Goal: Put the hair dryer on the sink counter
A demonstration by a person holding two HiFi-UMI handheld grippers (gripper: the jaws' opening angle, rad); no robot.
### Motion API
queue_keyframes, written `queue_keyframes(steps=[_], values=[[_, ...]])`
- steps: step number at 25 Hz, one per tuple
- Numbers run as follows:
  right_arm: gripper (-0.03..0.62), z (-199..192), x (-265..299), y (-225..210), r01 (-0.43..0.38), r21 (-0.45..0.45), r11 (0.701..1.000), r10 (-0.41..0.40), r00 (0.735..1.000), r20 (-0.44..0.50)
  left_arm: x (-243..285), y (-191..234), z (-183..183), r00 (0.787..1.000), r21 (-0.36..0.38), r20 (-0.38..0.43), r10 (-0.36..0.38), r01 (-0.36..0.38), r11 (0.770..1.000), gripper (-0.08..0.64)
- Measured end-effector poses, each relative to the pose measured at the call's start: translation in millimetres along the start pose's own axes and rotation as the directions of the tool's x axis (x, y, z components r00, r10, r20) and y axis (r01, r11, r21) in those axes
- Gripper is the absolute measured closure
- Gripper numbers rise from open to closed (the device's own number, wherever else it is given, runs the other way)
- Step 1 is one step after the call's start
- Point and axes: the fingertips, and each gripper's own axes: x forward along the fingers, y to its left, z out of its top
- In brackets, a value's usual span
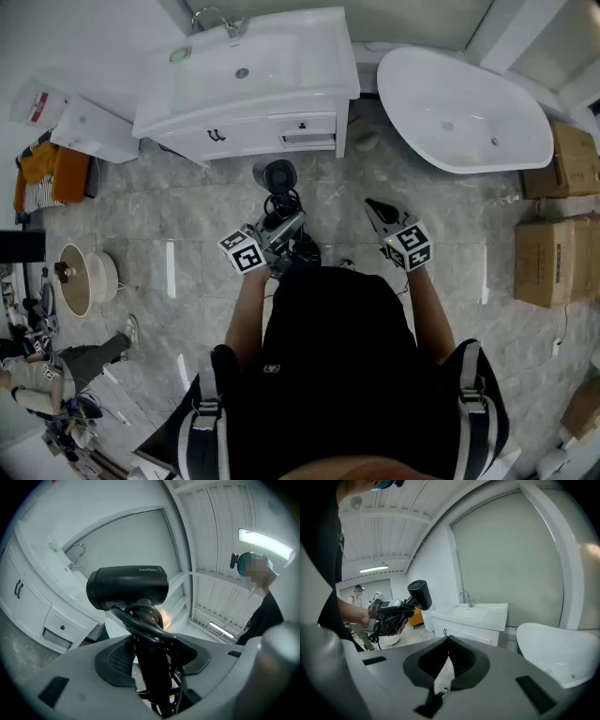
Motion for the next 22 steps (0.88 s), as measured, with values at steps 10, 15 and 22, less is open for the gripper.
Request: queue_keyframes(steps=[10, 15, 22], values=[[0.534, -2, 1, -5, 0.004, 0.007, 1.000, -0.004, 1.000, -0.015, 6, 5, 2, 1.000, 0.003, -0.005, -0.006, 0.006, 1.000, 0.339], [0.534, -4, 4, -11, 0.014, 0.019, 1.000, -0.014, 1.000, -0.022, 9, 10, 4, 1.000, -0.011, -0.003, -0.002, 0.002, 1.000, 0.339], [0.534, 3, 23, -21, 0.033, 0.017, 0.999, -0.032, 0.998, -0.049, 14, 28, 20, 1.000, -0.019, -0.016, -0.016, 0.016, 1.000, 0.339]])
